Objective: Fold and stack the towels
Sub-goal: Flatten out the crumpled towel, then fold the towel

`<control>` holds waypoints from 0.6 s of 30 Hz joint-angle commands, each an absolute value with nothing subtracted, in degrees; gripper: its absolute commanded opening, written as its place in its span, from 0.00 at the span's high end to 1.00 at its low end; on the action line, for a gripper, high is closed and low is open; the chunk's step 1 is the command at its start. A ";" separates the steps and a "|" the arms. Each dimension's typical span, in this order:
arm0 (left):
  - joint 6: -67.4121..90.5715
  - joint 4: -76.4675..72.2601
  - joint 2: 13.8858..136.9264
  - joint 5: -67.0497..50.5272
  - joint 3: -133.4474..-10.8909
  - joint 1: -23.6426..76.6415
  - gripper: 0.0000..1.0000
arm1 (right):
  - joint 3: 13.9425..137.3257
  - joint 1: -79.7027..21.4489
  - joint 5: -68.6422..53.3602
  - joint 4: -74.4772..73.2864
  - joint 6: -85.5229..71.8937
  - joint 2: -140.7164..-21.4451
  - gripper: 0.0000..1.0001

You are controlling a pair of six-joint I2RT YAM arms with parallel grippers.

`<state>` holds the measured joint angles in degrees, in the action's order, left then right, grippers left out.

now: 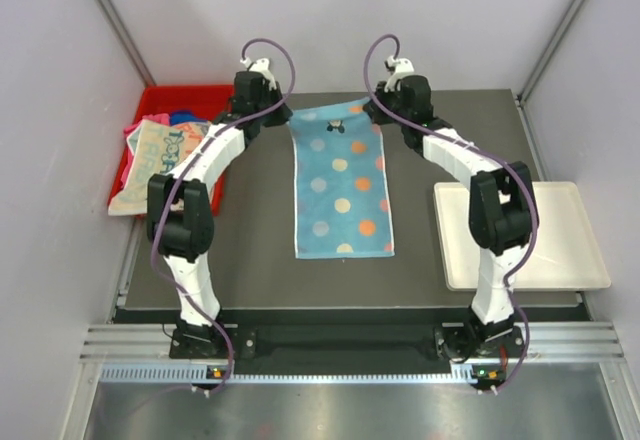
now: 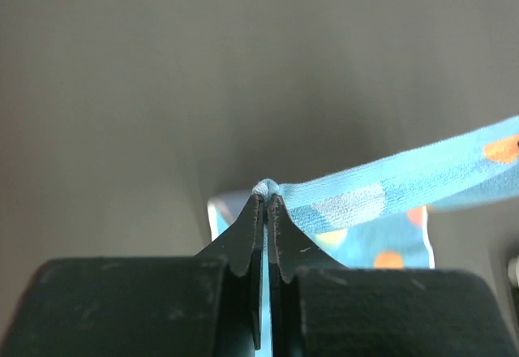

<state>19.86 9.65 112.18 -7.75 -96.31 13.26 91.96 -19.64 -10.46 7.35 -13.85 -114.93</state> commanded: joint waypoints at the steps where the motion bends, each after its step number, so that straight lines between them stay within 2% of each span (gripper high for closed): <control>1: 21.27 6.15 106.18 -9.76 -89.93 13.97 1.00 | 84.65 -18.37 -8.96 13.71 -15.11 -107.06 1.00; 9: 22.85 6.42 97.48 -5.63 -74.91 18.80 1.00 | 65.07 -20.04 -7.74 16.96 -17.75 -96.70 1.00; 18: 23.64 8.26 88.86 -1.58 -63.56 21.44 1.00 | 51.86 -22.76 -6.42 18.37 -20.92 -89.48 1.00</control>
